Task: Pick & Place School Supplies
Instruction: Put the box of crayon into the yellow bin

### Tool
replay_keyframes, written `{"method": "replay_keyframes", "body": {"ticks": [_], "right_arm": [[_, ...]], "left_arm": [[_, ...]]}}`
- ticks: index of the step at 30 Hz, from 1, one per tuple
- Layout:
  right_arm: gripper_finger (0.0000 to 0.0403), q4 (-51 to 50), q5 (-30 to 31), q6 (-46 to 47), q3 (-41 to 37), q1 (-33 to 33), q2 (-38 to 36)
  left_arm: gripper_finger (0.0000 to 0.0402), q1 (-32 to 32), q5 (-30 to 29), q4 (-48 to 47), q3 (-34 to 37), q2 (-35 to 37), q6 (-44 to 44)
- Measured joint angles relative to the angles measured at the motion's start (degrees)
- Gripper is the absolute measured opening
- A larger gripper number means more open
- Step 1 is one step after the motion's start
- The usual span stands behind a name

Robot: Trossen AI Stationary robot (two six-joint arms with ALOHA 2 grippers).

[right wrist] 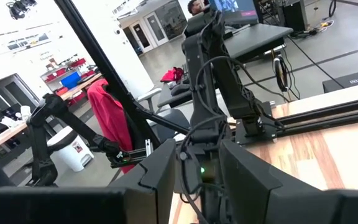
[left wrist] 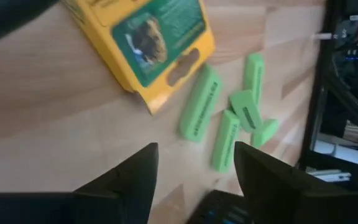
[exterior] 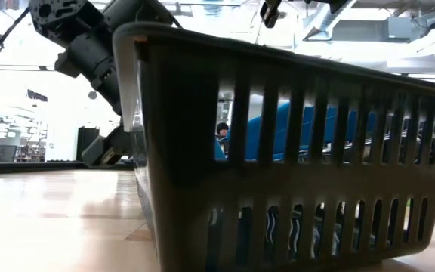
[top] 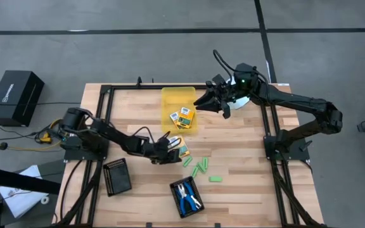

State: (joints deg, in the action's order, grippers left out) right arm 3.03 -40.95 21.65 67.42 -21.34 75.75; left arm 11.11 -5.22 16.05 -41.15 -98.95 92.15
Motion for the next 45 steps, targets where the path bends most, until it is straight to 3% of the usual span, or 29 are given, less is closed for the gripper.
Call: {"method": "replay_keyframes", "body": {"ticks": [7,21,25,30,45], "right_arm": [[0.0118,0.00,0.00,-0.15,0.00,0.00,0.00],[0.0118,0.00,0.00,-0.17,0.00,-0.09,0.00],[0.0118,0.00,0.00,-0.17,0.00,-0.07,0.00],[0.0118,0.00,0.02,-0.66,0.00,-0.07,0.00],[0.0118,0.00,0.02,-0.66,0.00,-0.07,0.00]], "left_arm": [[0.0179,-1.37,-0.14,0.47,0.00,-2.86,0.31],[0.0173,-6.41,-0.57,2.74,-0.09,-4.21,-1.69],[0.0128,-7.56,-1.91,2.33,-0.03,-4.33,-3.08],[0.0016,-8.07,-1.89,2.17,0.07,-4.42,-4.87],[0.0001,-2.30,-4.31,13.87,-2.80,-4.42,-4.17]]}}
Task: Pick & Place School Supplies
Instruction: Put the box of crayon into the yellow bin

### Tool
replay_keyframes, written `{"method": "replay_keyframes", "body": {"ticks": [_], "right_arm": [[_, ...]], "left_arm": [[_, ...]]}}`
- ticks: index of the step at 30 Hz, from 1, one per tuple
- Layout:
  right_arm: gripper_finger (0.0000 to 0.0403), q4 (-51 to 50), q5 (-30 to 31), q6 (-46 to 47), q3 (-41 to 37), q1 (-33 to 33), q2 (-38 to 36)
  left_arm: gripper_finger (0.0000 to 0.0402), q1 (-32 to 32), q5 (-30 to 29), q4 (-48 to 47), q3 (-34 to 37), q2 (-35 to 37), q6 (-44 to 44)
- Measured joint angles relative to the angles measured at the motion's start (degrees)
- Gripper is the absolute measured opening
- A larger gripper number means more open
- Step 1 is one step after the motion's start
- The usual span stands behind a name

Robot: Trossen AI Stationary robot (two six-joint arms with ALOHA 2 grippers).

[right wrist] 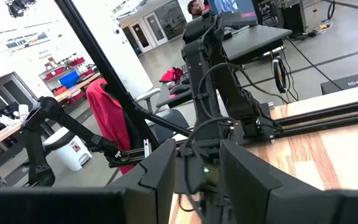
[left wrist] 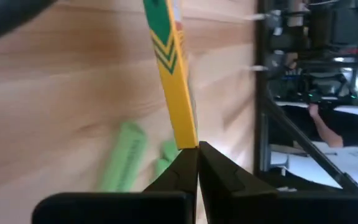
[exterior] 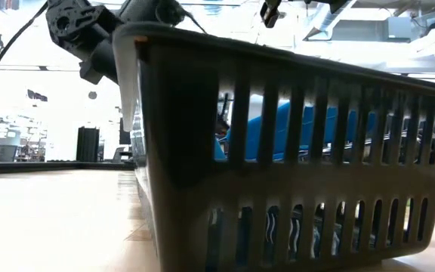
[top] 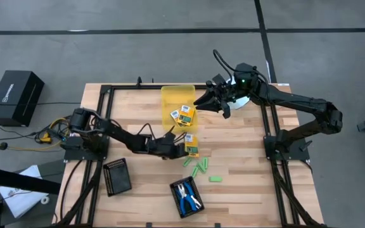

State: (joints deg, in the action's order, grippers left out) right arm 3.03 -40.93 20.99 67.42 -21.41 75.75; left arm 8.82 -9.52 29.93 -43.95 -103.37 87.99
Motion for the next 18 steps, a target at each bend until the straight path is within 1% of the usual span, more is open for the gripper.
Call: {"method": "replay_keyframes", "body": {"ticks": [6,12,16,18], "right_arm": [[0.0118,0.00,0.13,0.00,0.00,0.00,0.00],[0.0118,0.00,0.24,0.50,0.00,0.00,0.00],[0.0118,0.02,0.24,0.68,-0.01,0.00,0.00],[0.0118,0.22,0.26,0.94,-0.02,0.00,0.00]], "left_arm": [[0.0000,0.41,-2.34,0.41,-3.49,0.01,-3.56],[0.0000,-1.53,-3.01,1.10,-7.43,0.05,-9.56],[0.0000,-3.25,-3.15,1.83,-9.87,1.80,-14.67],[0.0000,-4.44,-4.37,1.26,-9.67,3.44,-17.25]]}}
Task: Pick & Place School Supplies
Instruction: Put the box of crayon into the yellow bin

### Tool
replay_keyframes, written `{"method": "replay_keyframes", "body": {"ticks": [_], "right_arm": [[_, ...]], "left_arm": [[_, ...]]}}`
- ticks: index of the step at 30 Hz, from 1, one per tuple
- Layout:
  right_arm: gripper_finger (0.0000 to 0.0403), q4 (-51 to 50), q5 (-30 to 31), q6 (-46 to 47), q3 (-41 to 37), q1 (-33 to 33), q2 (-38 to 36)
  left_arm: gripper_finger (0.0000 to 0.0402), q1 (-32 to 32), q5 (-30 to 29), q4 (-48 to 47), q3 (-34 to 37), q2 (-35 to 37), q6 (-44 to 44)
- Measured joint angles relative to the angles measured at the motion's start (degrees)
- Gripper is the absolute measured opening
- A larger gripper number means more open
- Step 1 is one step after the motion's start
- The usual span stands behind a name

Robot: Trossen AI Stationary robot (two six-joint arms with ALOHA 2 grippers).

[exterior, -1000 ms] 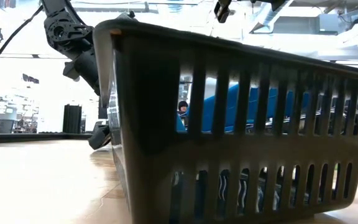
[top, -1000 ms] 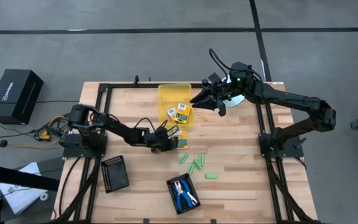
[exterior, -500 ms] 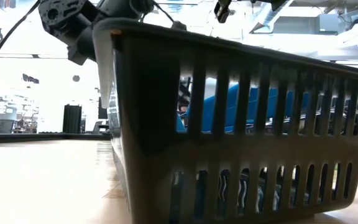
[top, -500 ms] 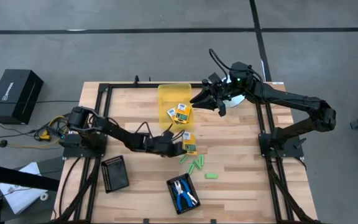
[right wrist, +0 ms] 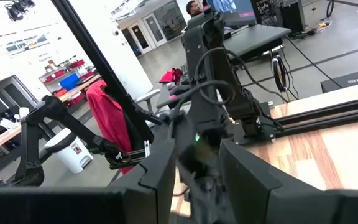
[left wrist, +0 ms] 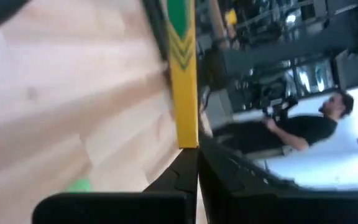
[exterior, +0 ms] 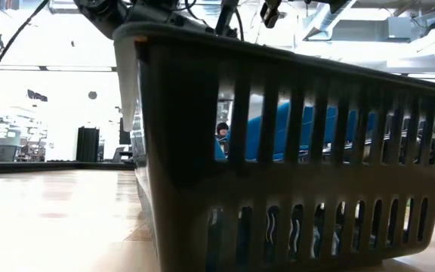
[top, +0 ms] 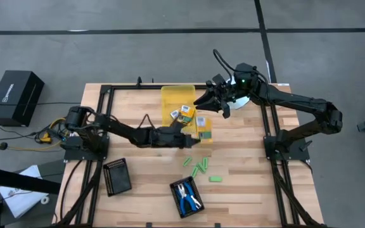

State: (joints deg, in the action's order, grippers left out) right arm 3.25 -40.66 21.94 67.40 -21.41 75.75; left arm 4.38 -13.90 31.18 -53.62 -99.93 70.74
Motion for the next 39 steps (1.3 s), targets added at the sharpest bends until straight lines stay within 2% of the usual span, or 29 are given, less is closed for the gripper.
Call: {"method": "replay_keyframes", "body": {"ticks": [8,15,23,30,34,39], "right_arm": [[0.0118,-0.07,0.00,0.15,0.00,-0.06,0.00],[0.0118,0.14,0.00,0.61,0.00,-0.06,0.00],[0.0118,0.24,0.00,0.61,0.00,-0.06,0.00],[0.0118,0.24,0.00,0.59,0.00,-0.04,0.00],[0.0118,0.26,0.00,0.59,0.00,-0.03,0.00],[0.0118,0.26,0.00,0.59,0.00,0.00,0.00]], "left_arm": [[0.0000,-8.67,-1.31,-12.21,0.64,8.50,-7.60],[0.0000,-16.31,5.16,-17.31,6.48,14.01,-9.30],[0.0000,-22.03,14.65,-17.33,14.67,14.68,-8.87],[0.0003,-25.06,23.20,-13.34,17.86,14.68,-8.82],[0.0030,-25.71,23.82,-12.27,17.70,15.26,-8.83],[0.0096,-25.70,23.87,-9.23,17.65,15.28,-9.12]]}}
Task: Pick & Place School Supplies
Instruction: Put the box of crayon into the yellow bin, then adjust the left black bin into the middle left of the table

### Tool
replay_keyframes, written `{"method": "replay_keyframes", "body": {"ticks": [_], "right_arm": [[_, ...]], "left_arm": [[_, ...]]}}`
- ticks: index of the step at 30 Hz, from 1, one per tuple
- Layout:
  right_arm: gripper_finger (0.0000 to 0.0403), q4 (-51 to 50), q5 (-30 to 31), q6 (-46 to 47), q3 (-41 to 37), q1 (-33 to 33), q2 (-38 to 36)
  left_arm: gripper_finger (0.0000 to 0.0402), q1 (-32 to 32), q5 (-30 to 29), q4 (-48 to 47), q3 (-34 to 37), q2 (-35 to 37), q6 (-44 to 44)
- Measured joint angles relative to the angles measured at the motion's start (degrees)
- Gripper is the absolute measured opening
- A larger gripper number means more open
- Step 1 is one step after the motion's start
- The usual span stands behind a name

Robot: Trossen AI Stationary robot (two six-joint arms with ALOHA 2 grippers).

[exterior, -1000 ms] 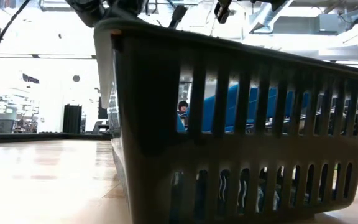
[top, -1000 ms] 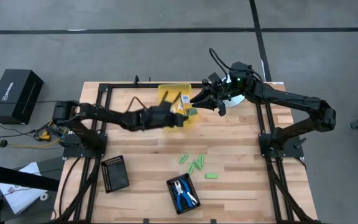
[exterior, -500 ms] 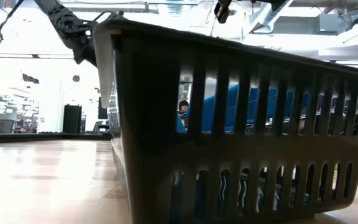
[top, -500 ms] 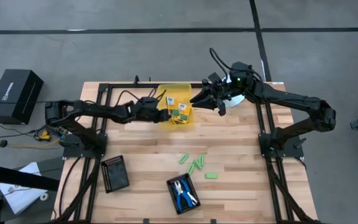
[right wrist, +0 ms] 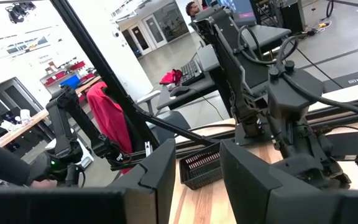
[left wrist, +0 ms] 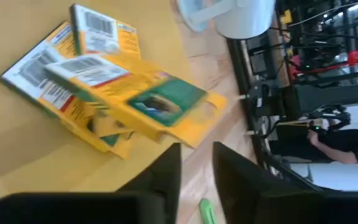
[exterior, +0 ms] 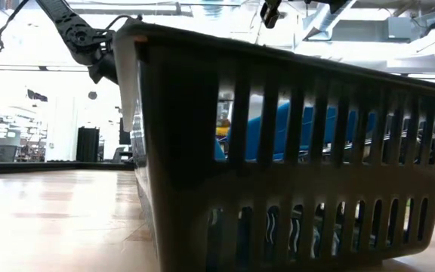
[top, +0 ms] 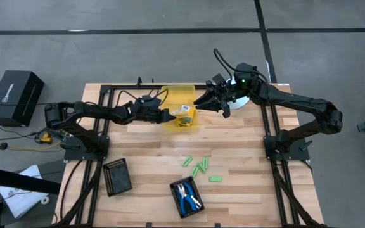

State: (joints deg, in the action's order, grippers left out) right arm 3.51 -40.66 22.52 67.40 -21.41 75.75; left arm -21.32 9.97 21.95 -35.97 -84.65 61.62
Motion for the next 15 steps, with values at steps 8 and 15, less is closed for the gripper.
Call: {"method": "replay_keyframes", "body": {"ticks": [8,15], "right_arm": [[0.0118,-0.02,-0.02,0.00,0.00,0.00,0.00],[0.0118,-0.08,-1.11,2.37,0.00,0.00,0.00]], "left_arm": [[0.0195,0.54,0.94,3.50,-0.04,1.44,2.41],[0.0231,3.79,0.67,12.75,-0.02,8.65,6.74]]}}
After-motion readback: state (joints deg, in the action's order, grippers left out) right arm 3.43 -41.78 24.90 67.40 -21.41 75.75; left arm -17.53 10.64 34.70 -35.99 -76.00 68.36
